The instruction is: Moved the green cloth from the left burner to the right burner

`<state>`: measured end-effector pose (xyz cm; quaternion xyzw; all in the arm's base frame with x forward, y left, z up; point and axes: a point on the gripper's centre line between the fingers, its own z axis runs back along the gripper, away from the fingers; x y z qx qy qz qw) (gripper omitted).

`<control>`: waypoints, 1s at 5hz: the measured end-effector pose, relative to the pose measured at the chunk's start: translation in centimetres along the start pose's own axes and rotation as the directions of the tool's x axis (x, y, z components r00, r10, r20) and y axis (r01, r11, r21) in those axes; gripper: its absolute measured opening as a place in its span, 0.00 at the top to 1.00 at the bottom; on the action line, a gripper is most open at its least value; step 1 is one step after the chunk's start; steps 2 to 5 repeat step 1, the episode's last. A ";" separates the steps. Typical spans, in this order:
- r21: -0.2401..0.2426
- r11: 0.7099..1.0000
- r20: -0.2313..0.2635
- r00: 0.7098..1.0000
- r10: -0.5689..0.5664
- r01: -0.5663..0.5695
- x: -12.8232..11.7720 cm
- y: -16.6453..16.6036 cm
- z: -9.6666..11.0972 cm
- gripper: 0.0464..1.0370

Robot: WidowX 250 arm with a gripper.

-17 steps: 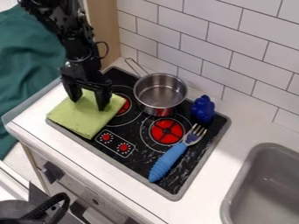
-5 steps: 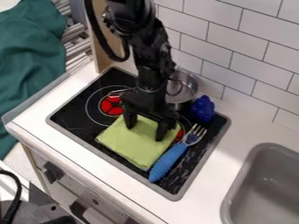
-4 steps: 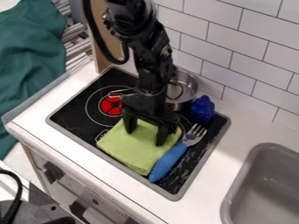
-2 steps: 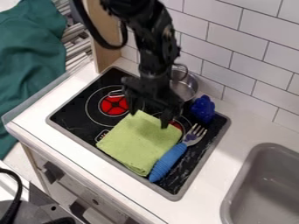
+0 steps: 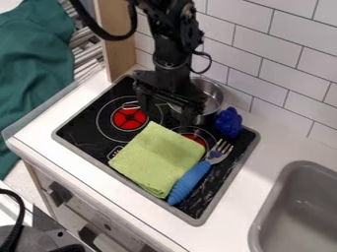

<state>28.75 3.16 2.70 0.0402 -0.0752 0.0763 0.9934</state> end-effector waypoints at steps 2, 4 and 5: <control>0.002 1.000 -0.028 0.999 0.029 -0.029 0.6 0.0 0.9 0.04; 0.002 1.000 -0.028 0.999 0.029 -0.029 0.6 0.0 0.9 0.04; 0.002 1.000 -0.028 0.999 0.029 -0.029 0.6 0.0 0.9 0.04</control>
